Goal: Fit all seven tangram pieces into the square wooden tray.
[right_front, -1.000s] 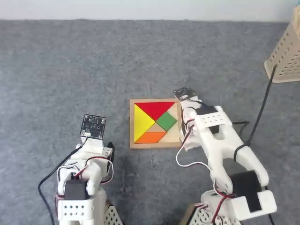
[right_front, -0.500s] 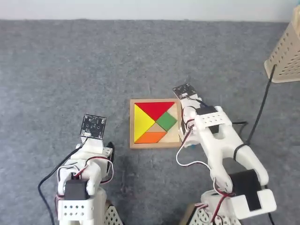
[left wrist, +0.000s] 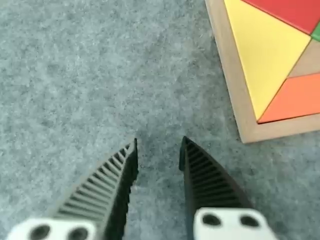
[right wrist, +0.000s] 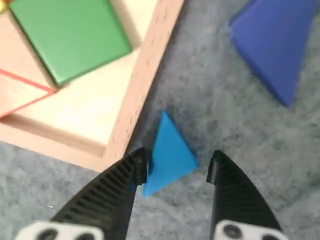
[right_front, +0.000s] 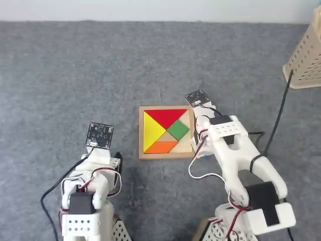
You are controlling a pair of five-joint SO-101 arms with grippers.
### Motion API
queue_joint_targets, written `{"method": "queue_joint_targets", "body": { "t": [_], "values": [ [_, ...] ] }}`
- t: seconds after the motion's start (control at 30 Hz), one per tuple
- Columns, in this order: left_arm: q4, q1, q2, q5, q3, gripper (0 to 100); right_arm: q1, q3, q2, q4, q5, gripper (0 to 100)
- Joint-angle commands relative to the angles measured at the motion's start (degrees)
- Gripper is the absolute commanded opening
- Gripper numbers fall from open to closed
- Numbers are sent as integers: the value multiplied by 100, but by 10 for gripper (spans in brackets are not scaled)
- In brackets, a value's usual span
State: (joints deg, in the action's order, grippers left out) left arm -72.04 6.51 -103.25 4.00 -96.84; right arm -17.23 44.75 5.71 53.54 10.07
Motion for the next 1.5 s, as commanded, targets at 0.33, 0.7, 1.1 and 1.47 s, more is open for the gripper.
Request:
{"method": "queue_joint_targets", "body": {
  "t": [0.33, 0.7, 1.1, 1.47],
  "values": [
    [-26, 0, -88, -44, 31, 133, 84, -97, -242, -48, -18, 108],
    [-26, 0, -88, -44, 31, 133, 92, -123, -13, 4, -9, 73],
    [-26, 0, -88, -44, 31, 133, -163, -1670, 716, 1297, 730, 73],
    [-26, 0, -88, -44, 31, 133, -787, -4290, -1780, 1745, 1705, 73]
  ]
}}
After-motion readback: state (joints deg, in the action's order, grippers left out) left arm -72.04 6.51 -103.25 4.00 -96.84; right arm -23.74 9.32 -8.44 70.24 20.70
